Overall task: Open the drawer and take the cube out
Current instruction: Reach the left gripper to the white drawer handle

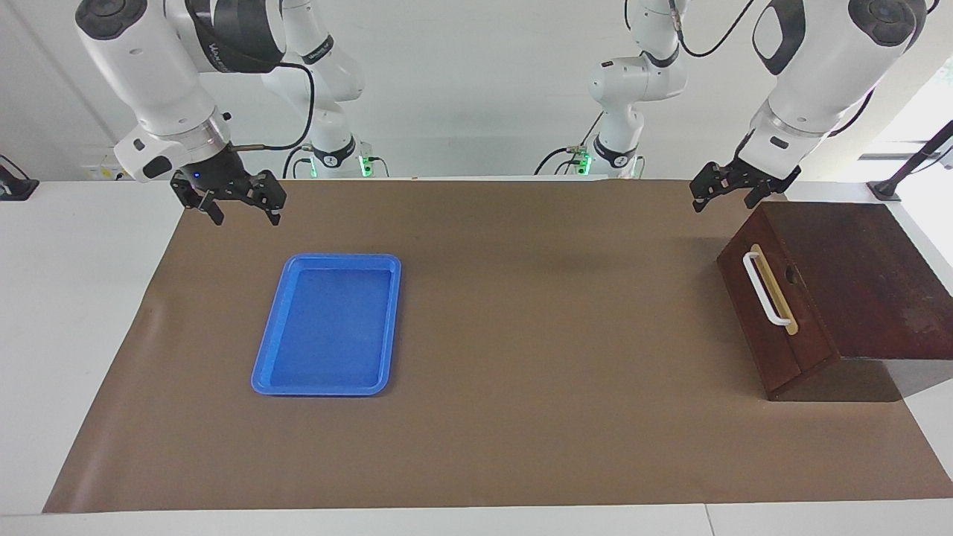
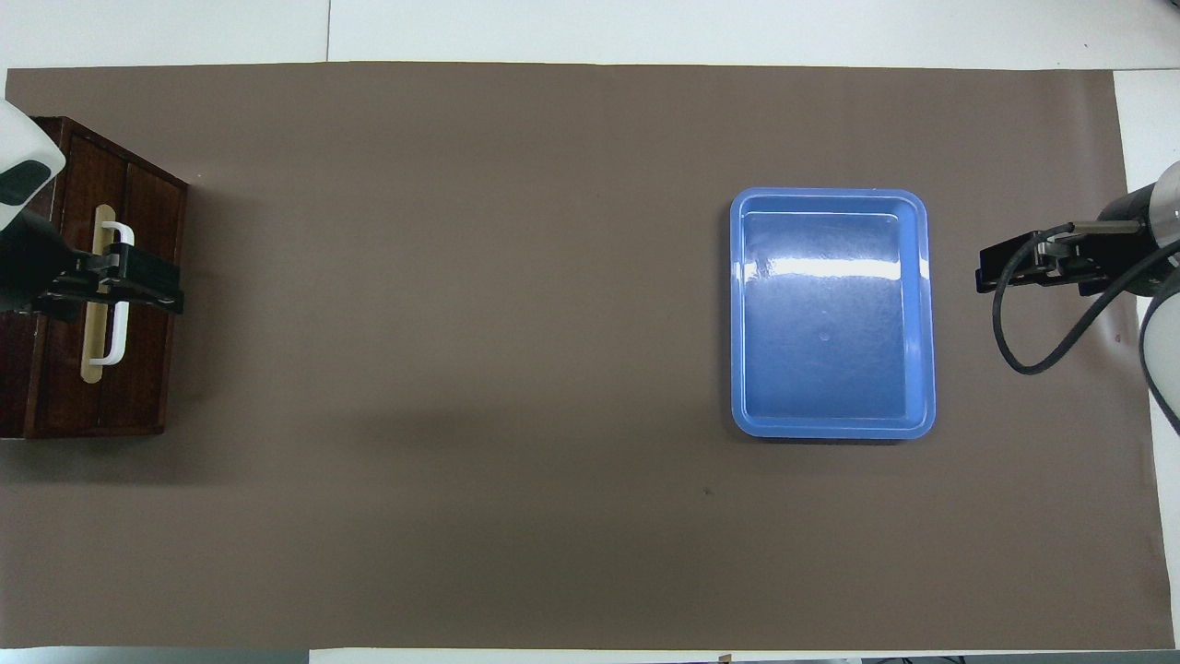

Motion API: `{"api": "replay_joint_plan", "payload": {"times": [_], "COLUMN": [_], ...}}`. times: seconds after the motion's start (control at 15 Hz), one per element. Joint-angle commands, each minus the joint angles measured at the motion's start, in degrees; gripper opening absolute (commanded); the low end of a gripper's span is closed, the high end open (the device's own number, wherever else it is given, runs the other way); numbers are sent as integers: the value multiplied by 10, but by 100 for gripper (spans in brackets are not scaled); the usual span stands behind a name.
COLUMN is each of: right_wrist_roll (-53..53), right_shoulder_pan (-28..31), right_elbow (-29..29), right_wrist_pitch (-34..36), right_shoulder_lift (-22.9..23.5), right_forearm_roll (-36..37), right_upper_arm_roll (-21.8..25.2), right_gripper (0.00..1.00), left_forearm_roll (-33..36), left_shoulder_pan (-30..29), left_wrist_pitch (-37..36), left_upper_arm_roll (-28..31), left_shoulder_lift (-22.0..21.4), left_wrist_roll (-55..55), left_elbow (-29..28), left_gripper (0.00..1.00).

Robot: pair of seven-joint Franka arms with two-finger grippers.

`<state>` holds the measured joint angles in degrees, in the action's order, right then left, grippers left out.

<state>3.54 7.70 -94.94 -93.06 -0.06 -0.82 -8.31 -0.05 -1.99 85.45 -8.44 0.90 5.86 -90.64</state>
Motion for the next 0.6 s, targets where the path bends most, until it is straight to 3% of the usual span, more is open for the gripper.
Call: {"api": "replay_joint_plan", "payload": {"times": [0.0,0.27,0.53], "right_wrist_roll": [-9,-10,-10], "right_shoulder_pan": [13,13,13], "right_elbow": [-7,-7,-7], "right_wrist_pitch": [0,0,0], "right_shoulder_lift": [-8,-8,-8], "right_forearm_roll": [-9,-9,-9], "right_upper_arm_roll": [-7,-7,-7], "right_gripper": [100,100,100], "left_forearm_roll": [-8,8,105], "left_shoulder_pan": [-1,-2,8], "left_wrist_pitch": [11,38,178], "left_upper_arm_roll": [5,7,8], "left_shoulder_lift": [-13,-19,-14], "left_wrist_roll": [-10,-62,-79], "left_elbow": [-17,-27,-110], "left_gripper": [100,100,100]}}
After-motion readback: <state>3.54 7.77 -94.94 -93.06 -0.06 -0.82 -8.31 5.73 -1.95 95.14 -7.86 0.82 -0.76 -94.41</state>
